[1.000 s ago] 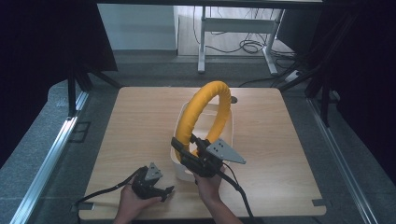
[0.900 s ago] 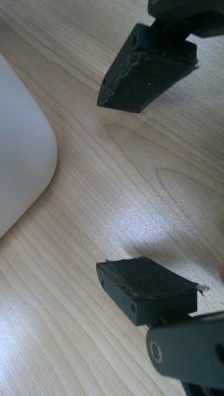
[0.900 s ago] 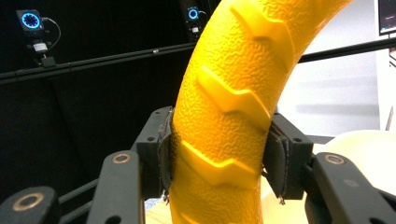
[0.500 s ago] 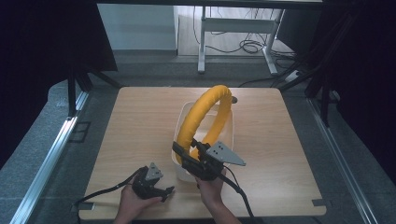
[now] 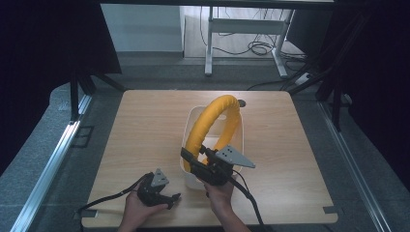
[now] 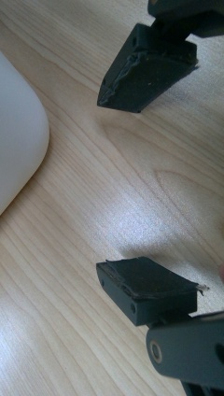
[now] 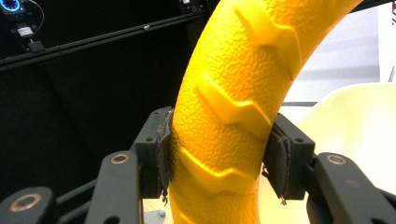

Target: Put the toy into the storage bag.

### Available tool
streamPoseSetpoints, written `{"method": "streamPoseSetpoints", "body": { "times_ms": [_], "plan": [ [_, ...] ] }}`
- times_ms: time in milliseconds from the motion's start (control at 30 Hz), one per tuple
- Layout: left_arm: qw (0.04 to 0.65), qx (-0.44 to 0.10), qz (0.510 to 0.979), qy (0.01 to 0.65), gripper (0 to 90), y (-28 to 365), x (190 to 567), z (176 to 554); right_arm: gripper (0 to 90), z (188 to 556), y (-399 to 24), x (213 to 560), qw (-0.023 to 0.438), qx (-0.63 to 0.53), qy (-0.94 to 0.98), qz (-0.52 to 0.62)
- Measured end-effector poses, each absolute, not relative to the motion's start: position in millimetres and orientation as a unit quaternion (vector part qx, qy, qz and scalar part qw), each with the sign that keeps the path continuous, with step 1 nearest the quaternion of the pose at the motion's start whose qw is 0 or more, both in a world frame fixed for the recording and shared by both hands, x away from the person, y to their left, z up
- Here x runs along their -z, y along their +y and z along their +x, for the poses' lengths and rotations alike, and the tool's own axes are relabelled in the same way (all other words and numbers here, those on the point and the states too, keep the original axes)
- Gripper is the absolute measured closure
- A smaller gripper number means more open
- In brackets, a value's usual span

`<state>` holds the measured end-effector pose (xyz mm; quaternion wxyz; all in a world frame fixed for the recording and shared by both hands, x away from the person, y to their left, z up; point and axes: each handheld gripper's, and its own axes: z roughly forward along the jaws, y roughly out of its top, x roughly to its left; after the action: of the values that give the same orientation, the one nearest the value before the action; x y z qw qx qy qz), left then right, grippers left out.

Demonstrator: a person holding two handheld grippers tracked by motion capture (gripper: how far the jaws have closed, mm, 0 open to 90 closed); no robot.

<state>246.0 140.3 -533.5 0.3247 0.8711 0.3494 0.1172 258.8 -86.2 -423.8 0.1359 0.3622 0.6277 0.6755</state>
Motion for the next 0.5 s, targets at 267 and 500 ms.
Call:
{"method": "streamPoseSetpoints", "body": {
  "times_ms": [267, 500],
  "plan": [
    [0.324, -0.117, 0.871, 0.35, 18.3, 140, 534, 246, 39.7, 257, -88, 422, 0.142, -0.667, 0.632, 0.368],
    [0.323, -0.119, 0.871, 0.35, 18.3, 141, 534, 247, 33.0, 254, -103, 414, 0.154, -0.663, 0.639, 0.357]
  ]
}}
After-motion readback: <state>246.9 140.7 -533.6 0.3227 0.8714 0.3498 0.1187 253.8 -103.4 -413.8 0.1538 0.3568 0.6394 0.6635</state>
